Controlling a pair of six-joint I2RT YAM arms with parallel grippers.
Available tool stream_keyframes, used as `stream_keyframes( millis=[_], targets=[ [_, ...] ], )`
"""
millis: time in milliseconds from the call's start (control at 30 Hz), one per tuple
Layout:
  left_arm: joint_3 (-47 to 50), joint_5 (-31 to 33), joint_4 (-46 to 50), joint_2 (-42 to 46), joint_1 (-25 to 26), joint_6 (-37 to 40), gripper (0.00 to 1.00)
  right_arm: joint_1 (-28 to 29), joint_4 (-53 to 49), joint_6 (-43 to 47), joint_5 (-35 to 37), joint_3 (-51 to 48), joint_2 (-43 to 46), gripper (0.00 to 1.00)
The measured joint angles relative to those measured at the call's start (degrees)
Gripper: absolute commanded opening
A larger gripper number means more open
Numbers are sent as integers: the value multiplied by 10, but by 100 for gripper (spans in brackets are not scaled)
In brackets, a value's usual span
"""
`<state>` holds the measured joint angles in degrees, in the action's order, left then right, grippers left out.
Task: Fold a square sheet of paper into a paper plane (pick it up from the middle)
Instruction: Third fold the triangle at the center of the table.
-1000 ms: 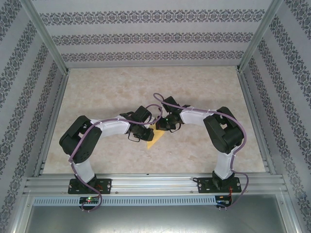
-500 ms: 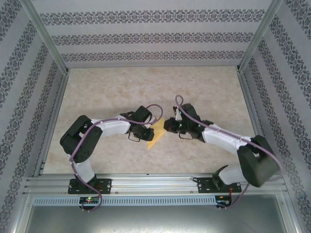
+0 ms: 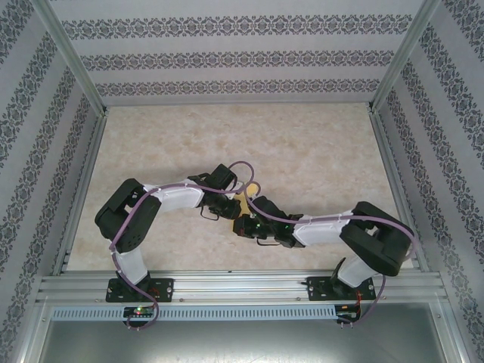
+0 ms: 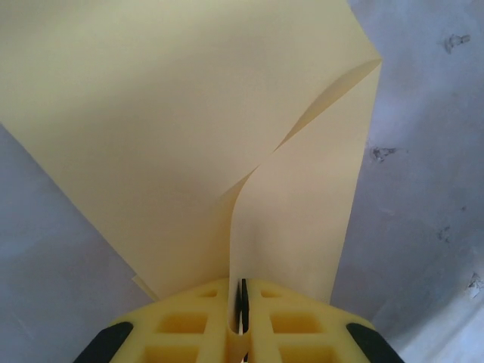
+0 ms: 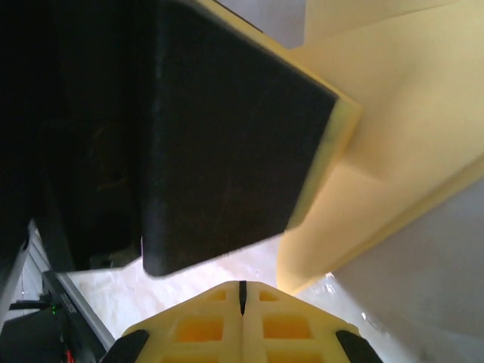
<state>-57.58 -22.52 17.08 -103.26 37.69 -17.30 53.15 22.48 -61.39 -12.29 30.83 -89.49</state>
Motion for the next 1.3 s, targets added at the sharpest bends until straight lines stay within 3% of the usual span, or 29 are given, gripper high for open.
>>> stream_keyframes(
  millis=[467, 833, 1033, 1300],
  targets=[
    [0, -11, -2, -3, -6, 0, 14, 3, 65, -27, -1, 6, -67, 0],
    [0, -15, -2, -3, -6, 0, 14, 3, 52, -33, 3, 4, -48, 0],
    [-1, -15, -3, -4, -7, 0, 14, -4, 77, -61, -13, 3, -82, 0],
    [-2, -15, -3, -6, -7, 0, 14, -5, 5, -59, -4, 14, -48, 0]
  ],
)
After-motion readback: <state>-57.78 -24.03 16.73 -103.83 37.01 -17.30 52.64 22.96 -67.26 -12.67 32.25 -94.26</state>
